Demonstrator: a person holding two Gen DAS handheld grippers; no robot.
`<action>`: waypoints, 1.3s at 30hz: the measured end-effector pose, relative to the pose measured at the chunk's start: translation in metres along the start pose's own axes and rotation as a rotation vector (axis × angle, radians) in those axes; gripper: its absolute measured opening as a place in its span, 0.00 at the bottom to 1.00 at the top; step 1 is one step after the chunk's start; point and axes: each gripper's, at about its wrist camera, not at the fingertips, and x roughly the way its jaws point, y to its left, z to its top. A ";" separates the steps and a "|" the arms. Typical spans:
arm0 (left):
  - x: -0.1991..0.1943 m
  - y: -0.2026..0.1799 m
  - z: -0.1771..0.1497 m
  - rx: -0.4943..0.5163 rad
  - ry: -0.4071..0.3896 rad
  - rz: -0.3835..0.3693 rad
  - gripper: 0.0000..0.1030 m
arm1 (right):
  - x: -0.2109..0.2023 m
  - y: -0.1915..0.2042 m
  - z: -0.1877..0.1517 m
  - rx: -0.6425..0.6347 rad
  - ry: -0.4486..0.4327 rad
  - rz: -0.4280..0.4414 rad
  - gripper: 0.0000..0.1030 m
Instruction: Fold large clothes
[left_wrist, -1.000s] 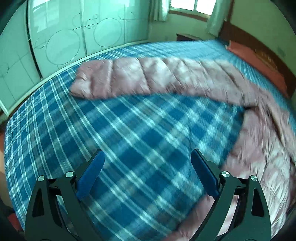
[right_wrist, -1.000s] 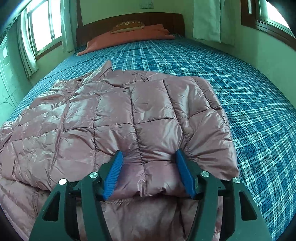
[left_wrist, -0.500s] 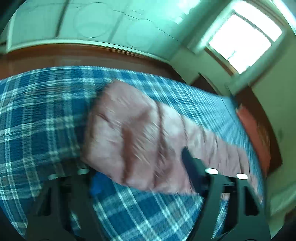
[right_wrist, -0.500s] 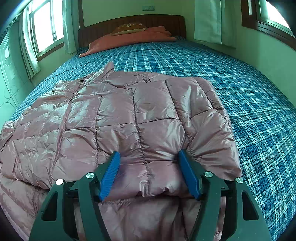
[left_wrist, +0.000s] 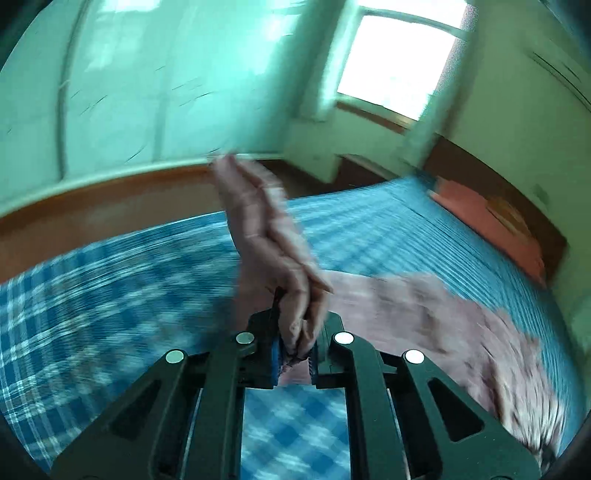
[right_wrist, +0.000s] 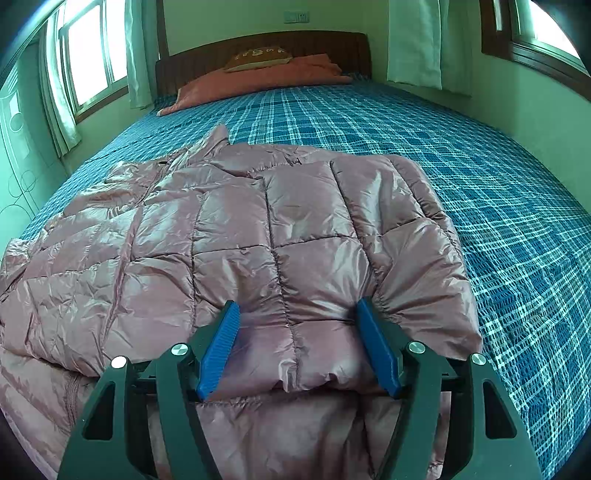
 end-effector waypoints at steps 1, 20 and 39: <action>-0.003 -0.025 -0.003 0.053 0.000 -0.034 0.10 | 0.000 0.000 0.000 0.000 0.000 0.000 0.63; 0.012 -0.272 -0.160 0.557 0.179 -0.232 0.10 | -0.002 0.000 0.001 0.004 -0.002 0.005 0.64; -0.044 -0.231 -0.149 0.593 0.145 -0.222 0.59 | -0.041 0.029 0.007 0.014 -0.006 0.069 0.65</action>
